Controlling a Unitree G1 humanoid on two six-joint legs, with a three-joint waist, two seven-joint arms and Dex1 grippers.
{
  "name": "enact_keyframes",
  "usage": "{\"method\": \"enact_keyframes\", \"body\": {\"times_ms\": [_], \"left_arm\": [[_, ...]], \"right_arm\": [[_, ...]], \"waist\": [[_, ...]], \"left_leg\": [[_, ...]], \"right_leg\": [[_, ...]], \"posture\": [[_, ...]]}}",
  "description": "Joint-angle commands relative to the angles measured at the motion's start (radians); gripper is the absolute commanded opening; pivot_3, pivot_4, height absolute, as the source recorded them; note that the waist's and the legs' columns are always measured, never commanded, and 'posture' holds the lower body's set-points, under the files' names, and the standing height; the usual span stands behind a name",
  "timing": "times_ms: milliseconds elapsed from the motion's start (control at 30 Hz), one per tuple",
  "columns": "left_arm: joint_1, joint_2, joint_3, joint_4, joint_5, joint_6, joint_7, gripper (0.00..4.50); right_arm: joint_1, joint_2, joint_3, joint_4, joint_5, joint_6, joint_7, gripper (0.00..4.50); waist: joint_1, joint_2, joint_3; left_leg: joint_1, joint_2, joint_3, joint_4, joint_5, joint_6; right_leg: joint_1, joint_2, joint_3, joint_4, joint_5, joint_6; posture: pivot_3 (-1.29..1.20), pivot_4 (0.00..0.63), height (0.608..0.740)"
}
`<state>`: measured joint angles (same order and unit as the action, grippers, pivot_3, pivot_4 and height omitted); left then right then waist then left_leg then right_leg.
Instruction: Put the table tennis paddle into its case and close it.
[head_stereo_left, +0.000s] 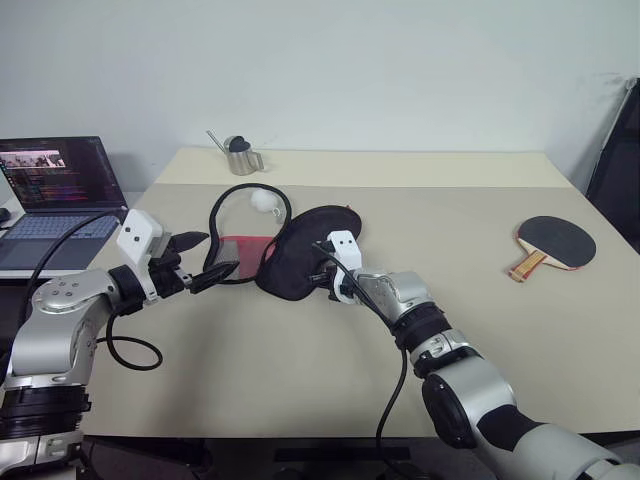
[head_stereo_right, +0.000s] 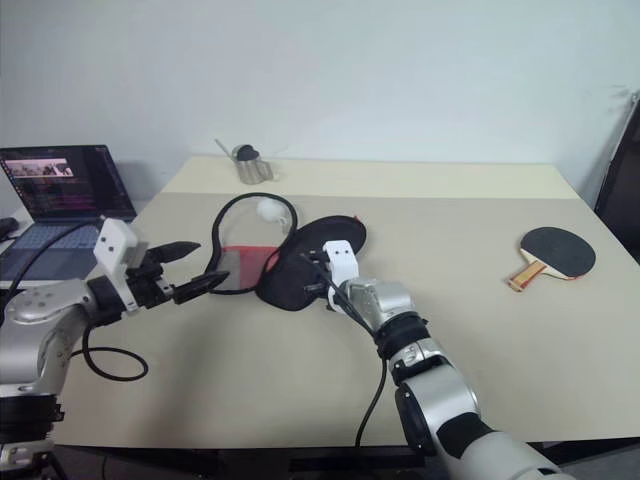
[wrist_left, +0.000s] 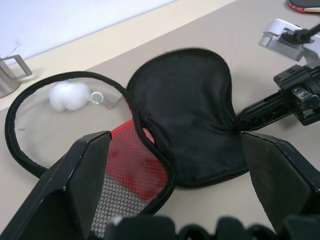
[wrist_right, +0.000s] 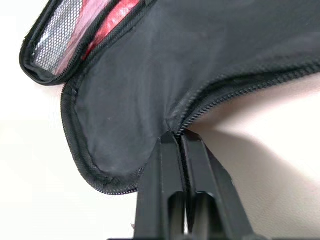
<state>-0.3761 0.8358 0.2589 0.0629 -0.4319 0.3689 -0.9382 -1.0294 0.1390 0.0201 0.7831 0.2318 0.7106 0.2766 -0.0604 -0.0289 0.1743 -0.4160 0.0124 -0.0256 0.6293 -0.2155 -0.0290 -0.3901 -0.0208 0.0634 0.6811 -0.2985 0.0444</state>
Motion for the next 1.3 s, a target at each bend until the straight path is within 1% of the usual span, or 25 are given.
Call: {"method": "enact_keyframes", "body": {"times_ms": [33,167,267,433,533,733,1033,1133,1300], "left_arm": [[-0.004,-0.001,-0.002,-0.099,-0.025,0.01,-0.008,4.5],[-0.004,-0.011,-0.012,-0.162,-0.041,0.038,-0.005,4.5],[-0.012,-0.019,-0.035,-0.206,-0.053,0.057,-0.008,4.5],[-0.051,-0.048,-0.081,-0.239,-0.057,0.076,-0.01,4.5],[-0.069,-0.059,-0.105,-0.234,-0.048,0.075,-0.018,4.5],[-0.096,-0.073,-0.137,-0.212,-0.039,0.067,-0.029,4.5],[-0.133,-0.093,-0.186,-0.186,-0.037,0.06,-0.072,4.5],[-0.145,-0.103,-0.206,-0.177,-0.031,0.055,-0.088,4.5],[-0.179,-0.126,-0.24,-0.163,-0.022,0.05,-0.112,4.5]], "right_arm": [[0.041,0.011,-0.008,-0.099,0.016,0.044,0.005,0.04],[0.099,-0.05,0.002,-0.229,0.025,0.133,0.031,0.04],[0.133,-0.121,-0.019,-0.321,0.043,0.218,0.046,0.04],[0.15,-0.262,-0.041,-0.412,0.06,0.298,0.093,0.04],[0.15,-0.322,-0.042,-0.438,0.066,0.322,0.117,0.04],[0.166,-0.371,-0.06,-0.488,0.084,0.367,0.12,0.04],[0.257,-0.439,-0.08,-0.634,0.107,0.466,0.121,0.04],[0.27,-0.482,-0.091,-0.634,0.11,0.47,0.124,0.04],[0.251,-0.559,-0.096,-0.546,0.088,0.408,0.141,0.04]], "waist": [[0.0,0.0,0.0],[0.001,0.0,0.0],[0.006,0.0,0.0],[0.01,0.0,0.0],[0.006,0.0,0.0],[-0.001,0.0,0.0],[0.005,0.0,0.0],[0.006,0.0,0.0],[0.008,-0.001,0.001]], "left_leg": [[0.0,0.0,0.0,0.0,0.0,0.0],[0.0,0.0,0.0,0.0,0.0,0.0],[-0.001,0.0,0.0,0.0,0.0,0.0],[-0.001,-0.002,0.0,0.0,0.0,0.0],[-0.001,-0.001,0.0,0.0,0.0,0.0],[0.0,0.0,0.001,0.0,0.0,0.0],[-0.001,-0.002,0.001,0.0,0.0,0.0],[-0.001,-0.002,0.001,0.0,0.0,0.0],[-0.001,-0.002,0.001,0.0,0.0,0.0]], "right_leg": [[0.0,0.0,0.0,0.0,0.0,0.0],[0.0,0.0,0.0,0.0,0.0,0.0],[0.0,0.0,0.0,0.0,0.0,0.0],[0.001,0.001,-0.001,-0.001,0.0,0.0],[0.001,0.002,0.0,-0.001,0.0,0.0],[0.0,0.002,0.001,-0.001,0.0,0.0],[0.0,0.003,0.0,-0.001,0.0,0.0],[0.001,0.003,0.0,-0.001,0.0,0.0],[0.001,0.003,0.0,-0.001,0.0,0.0]], "posture": [[0.0,0.15,0.74],[0.0,0.15,0.74],[0.0,0.15,0.74],[0.0,0.15,0.74],[0.0,0.15,0.74],[0.0,0.15,0.74],[0.0,0.15,0.74],[0.0,0.15,0.74],[0.0,0.15,0.74]]}}
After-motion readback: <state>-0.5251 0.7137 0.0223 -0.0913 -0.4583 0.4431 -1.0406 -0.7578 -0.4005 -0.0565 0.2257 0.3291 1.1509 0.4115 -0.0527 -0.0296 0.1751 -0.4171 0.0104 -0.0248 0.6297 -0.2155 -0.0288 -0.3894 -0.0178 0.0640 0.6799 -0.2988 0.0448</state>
